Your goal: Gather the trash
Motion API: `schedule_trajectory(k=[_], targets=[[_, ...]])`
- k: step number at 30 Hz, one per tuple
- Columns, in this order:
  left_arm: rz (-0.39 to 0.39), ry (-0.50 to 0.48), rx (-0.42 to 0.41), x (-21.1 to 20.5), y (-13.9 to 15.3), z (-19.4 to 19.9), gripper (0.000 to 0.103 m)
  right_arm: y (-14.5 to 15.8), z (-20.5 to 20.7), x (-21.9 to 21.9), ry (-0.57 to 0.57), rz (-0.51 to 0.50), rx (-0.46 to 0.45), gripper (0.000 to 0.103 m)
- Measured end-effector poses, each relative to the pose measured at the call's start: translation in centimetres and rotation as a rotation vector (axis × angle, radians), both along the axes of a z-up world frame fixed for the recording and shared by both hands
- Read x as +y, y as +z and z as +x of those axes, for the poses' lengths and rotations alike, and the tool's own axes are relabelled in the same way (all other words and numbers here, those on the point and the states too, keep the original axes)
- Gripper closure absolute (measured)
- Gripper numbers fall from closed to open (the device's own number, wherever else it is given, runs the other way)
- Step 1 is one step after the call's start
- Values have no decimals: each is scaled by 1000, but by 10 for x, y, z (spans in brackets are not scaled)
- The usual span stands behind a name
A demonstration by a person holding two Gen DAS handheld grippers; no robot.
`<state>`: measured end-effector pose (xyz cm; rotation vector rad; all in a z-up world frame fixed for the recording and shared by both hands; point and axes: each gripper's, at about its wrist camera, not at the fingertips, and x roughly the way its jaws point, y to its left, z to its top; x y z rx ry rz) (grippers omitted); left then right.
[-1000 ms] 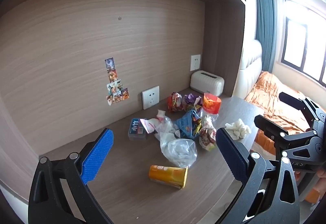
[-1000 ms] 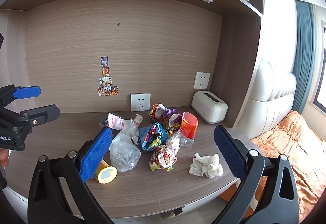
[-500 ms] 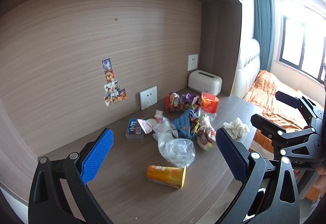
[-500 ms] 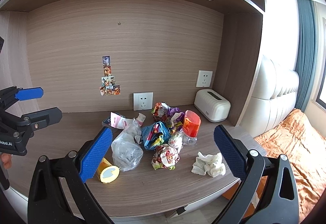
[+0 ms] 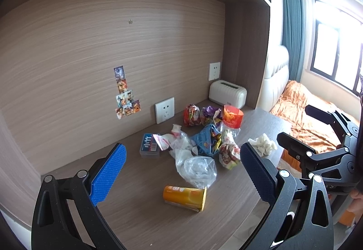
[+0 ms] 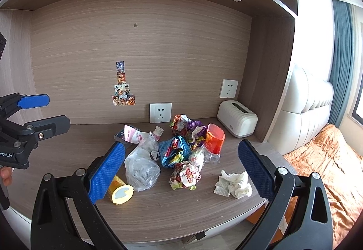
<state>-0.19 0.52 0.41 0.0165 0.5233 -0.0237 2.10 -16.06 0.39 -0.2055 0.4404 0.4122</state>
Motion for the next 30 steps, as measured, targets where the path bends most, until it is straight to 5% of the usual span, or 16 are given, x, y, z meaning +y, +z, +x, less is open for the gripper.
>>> schedule_trajectory(k=[30], targets=[[-10, -3, 26, 10, -13, 3, 5, -15, 6, 11, -13, 4, 36, 3]])
